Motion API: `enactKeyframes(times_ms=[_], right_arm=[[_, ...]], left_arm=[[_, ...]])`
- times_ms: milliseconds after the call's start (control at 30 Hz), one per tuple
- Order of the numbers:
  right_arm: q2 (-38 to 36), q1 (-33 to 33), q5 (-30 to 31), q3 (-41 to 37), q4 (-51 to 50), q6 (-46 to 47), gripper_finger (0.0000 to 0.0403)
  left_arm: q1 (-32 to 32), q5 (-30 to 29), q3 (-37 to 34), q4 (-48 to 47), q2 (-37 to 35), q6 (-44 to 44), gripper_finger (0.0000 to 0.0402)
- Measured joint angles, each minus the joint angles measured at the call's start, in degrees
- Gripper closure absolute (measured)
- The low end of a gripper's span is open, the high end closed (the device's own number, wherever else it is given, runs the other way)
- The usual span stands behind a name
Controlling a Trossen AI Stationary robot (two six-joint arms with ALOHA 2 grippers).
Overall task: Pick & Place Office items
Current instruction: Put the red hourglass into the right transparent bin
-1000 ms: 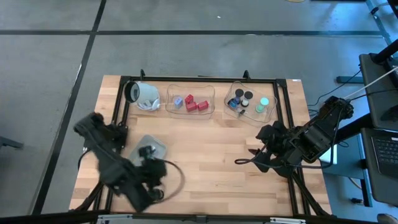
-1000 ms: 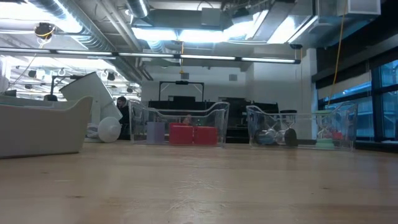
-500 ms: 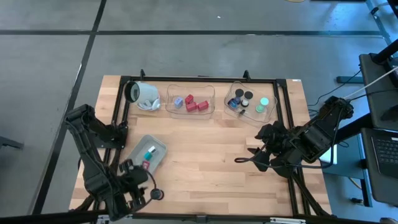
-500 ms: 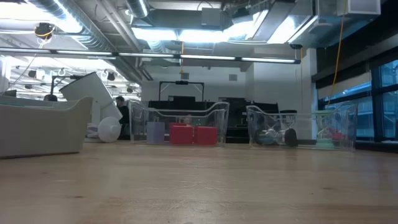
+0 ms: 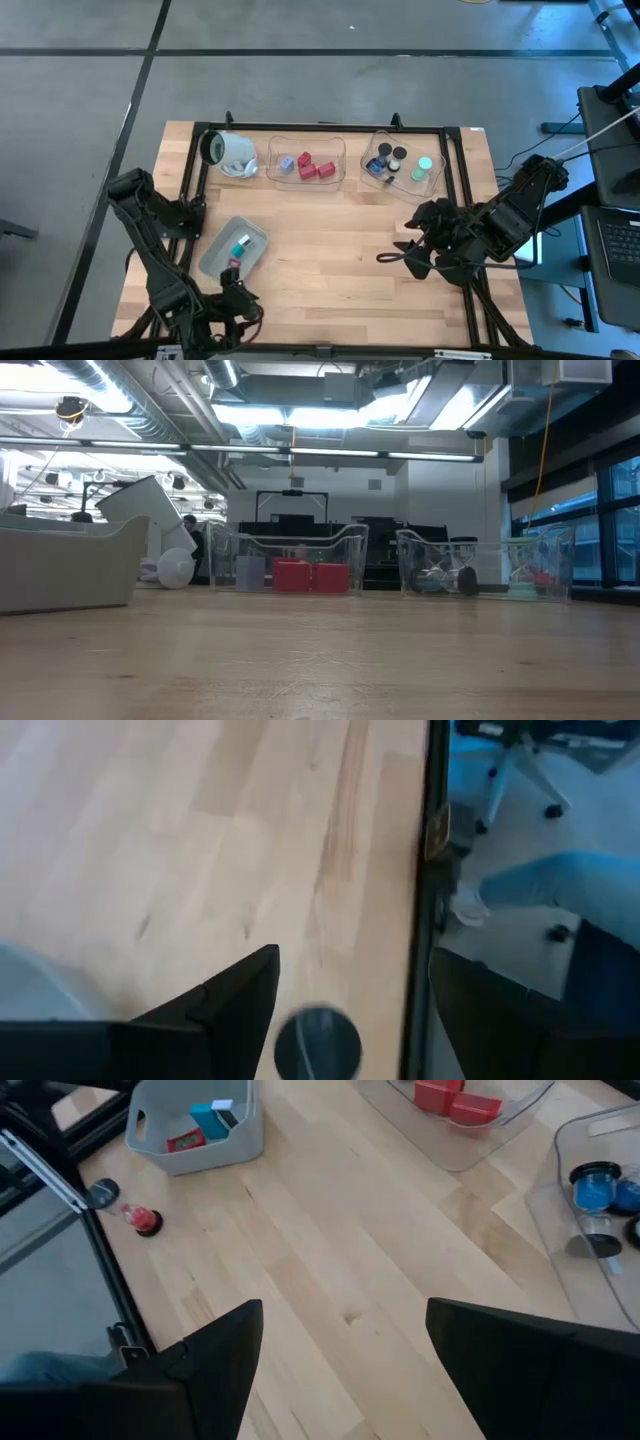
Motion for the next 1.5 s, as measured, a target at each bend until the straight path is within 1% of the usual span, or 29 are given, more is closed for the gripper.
enactKeyframes(times_ms=[100,333,433,600,700,800,1000,1133,1267,1400,1500], right_arm=[[0.0,0.0,0.0,0.0,1.2,-0.1,0.0119],[0.0,0.0,-3.0,0.0,3.0,-0.1,0.0119],[0.0,0.0,-4.8,0.0,3.7,-0.1,0.0119],[0.0,0.0,-7.8,0.0,4.7,-0.1,0.0119],[0.0,0.0,-9.2,0.0,4.8,-0.1,0.0119],[0.0,0.0,-9.5,0.0,4.9,-0.1,0.0119],[0.0,0.0,-9.5,0.0,4.9,-0.1,0.0119],[0.0,0.0,-9.5,0.0,4.9,-0.1,0.0119],[0.0,0.0,-9.5,0.0,4.9,-0.1,0.0119],[0.0,0.0,-9.5,0.0,4.9,0.0,0.0119],[0.0,0.0,-9.5,0.0,4.9,0.0,0.0119]], left_arm=[[-0.4,-1.4,-1.8,3.9,0.2,2.6,0.0147],[-2.2,0.1,-6.3,12.7,0.2,2.8,0.0148],[-4.0,-0.4,-8.1,12.6,0.2,2.8,0.0148],[-7.1,-4.0,-11.6,12.7,0.2,4.0,0.0148],[-8.2,-4.9,-13.2,12.9,0.2,3.9,0.0147],[-8.8,-6.1,-15.3,15.7,0.2,3.8,0.0146],[-8.3,-8.9,-19.4,17.6,0.2,2.0,0.0146],[-7.9,-8.6,-21.1,19.6,0.2,1.6,0.0134],[-7.4,-8.3,-21.2,19.7,0.2,0.8,0.0115],[-6.2,-6.1,-21.2,19.7,0.2,0.8,0.01],[-5.1,-4.0,-21.2,19.7,0.2,0.8,0.0097]])
